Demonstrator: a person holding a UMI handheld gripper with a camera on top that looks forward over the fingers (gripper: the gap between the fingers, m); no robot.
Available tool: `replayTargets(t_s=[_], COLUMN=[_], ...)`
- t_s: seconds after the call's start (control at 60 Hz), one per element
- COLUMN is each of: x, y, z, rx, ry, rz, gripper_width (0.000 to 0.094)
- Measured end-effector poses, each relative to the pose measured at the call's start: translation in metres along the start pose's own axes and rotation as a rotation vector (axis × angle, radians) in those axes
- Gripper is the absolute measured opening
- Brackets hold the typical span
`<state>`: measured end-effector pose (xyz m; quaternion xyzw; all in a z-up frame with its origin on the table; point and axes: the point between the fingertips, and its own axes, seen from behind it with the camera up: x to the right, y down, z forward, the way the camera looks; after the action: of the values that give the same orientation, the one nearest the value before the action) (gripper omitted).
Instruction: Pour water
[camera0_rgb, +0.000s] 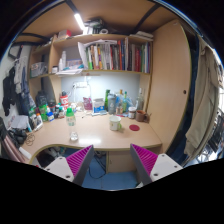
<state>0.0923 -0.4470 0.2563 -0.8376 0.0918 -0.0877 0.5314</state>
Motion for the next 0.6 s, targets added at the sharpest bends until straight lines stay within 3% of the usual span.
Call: replayTargets(t_s=[0.317,0.6], x=[-0.067,-0.175], y=[-0.001,0.008], z=[0.009,0.155], rx=[0.071,0.107], ry=[-0.060,-0.210], rz=[0.006,-0.030], gripper_width=[0.0825,0.0828])
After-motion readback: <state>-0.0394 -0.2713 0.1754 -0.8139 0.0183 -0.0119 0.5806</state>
